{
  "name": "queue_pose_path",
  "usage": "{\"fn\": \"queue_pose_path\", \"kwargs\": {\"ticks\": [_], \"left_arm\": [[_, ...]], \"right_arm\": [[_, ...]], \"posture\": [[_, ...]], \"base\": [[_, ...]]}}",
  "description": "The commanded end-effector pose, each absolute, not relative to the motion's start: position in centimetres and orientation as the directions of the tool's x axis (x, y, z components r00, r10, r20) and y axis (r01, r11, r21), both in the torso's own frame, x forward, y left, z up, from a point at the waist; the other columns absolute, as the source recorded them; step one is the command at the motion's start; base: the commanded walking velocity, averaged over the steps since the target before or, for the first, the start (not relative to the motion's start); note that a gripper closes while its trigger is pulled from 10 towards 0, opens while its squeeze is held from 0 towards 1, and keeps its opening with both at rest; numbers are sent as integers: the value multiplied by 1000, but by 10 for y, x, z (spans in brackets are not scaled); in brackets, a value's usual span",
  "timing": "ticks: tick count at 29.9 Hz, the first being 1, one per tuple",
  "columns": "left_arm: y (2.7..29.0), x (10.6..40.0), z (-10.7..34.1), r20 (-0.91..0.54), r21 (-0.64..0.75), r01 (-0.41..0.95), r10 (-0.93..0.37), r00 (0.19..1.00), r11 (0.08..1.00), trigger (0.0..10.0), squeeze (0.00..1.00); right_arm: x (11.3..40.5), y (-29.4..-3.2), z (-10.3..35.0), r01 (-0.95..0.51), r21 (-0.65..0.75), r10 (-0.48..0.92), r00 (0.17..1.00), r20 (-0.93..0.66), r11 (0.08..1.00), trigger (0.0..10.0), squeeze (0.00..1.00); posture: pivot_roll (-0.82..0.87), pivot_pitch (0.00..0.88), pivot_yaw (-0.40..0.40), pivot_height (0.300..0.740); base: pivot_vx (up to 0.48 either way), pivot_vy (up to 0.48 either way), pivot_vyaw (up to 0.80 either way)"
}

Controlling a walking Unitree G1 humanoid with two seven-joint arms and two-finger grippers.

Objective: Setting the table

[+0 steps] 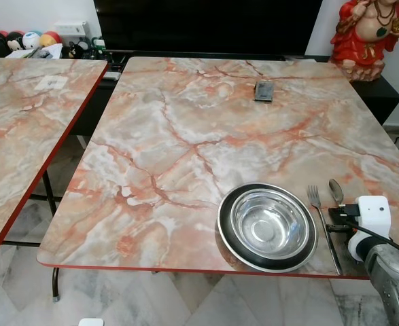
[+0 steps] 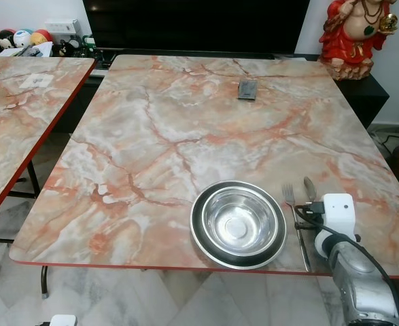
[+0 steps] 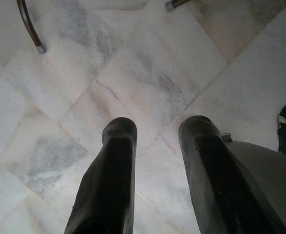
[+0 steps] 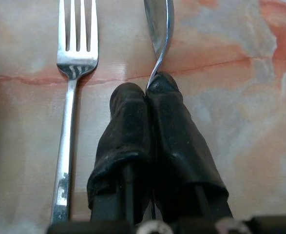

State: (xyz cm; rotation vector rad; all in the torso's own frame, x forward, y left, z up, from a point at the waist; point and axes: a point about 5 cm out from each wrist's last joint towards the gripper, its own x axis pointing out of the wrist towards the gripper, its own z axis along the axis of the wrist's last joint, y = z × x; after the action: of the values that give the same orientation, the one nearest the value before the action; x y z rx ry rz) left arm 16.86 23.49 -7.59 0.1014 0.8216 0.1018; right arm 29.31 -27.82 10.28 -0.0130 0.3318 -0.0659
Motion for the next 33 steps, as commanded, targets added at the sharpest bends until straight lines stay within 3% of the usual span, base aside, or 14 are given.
{"fn": "queue_pose_path", "kwargs": {"ticks": [1,8,9,11,12,13,14,16,28,33], "left_arm": [[231,163,-80,-741,129,-41,123,660,991,10000,0],[231,161,-80,-738,126,-36,118,664,991,10000,0],[231,161,-80,-739,126,-35,118,663,991,10000,0],[232,161,-80,-740,126,-36,118,663,991,10000,0],[233,161,-80,-740,127,-36,119,662,991,10000,0],[234,161,-80,-740,127,-37,120,662,991,10000,0],[235,161,-79,-740,128,-39,121,661,991,10000,0],[238,161,-78,-740,129,-41,124,661,991,10000,0],[246,160,-77,-749,133,-46,131,650,990,10000,0],[247,155,-79,-760,134,-47,133,636,990,10000,0]], "right_arm": [[290,-283,106,76,-17,-77,945,-318,997,10000,0],[287,-284,104,74,-11,-74,943,-325,997,10000,0],[287,-283,103,73,-10,-72,942,-328,997,10000,67],[287,-283,103,72,-10,-71,942,-329,997,10000,67],[287,-282,102,71,-9,-70,941,-330,997,10000,137],[287,-282,102,70,-8,-69,941,-331,998,10000,137],[288,-282,102,66,-9,-66,941,-331,998,10000,557],[288,-281,103,63,-11,-63,942,-331,998,10000,663],[289,-283,104,69,-45,-80,940,-331,997,10000,631],[289,-288,106,86,-90,-111,938,-328,992,10000,475]], "posture": [[-53,172,6,740],[-53,173,8,740],[-51,173,8,740],[-50,173,8,740],[-50,174,8,740],[-50,174,8,740],[-49,174,7,740],[-49,174,7,740],[-51,175,7,740],[-49,175,7,740]], "base": [[0,0,0],[0,0,0],[0,0,0],[0,0,0],[0,0,0],[0,0,0],[0,0,0],[0,0,0],[0,0,0],[0,0,0]]}}
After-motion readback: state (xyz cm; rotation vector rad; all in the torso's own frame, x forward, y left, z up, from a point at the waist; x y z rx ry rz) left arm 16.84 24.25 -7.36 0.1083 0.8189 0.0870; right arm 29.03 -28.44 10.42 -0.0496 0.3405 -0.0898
